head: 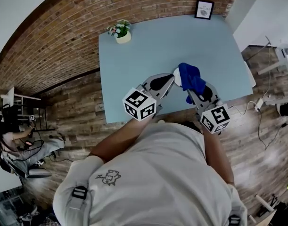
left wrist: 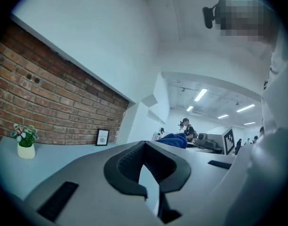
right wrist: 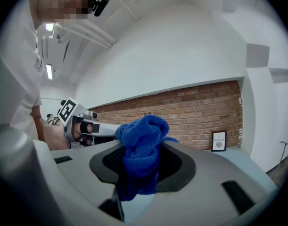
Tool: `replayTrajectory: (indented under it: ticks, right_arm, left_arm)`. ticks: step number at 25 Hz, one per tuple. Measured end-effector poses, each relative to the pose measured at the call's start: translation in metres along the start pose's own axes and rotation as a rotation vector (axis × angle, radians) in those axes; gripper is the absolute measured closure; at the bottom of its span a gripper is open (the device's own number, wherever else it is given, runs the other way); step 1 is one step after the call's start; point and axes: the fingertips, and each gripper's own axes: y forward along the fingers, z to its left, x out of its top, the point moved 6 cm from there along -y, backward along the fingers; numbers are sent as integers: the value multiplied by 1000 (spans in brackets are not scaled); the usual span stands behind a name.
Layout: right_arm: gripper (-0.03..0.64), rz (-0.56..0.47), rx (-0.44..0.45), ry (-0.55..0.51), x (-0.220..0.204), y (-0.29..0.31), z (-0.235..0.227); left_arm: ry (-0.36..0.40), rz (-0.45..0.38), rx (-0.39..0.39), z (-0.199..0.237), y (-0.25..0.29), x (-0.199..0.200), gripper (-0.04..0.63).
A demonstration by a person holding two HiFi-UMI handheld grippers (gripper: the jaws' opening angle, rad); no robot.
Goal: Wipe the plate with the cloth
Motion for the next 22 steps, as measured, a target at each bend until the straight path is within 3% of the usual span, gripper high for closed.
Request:
replayTrajectory:
  ticks: [4, 8, 22]
  right_arm:
    - [482, -22, 16, 6, 8, -15, 1]
    - [480, -55, 59, -5, 9, -40, 4]
    - [482, -33, 251, -85, -16, -194, 10]
  left_arm:
    - [32, -15, 33, -20, -5, 2, 588]
    - [81, -20, 114, -50, -12, -2, 589]
    - [134, -112, 358, -205, -10, -54, 588]
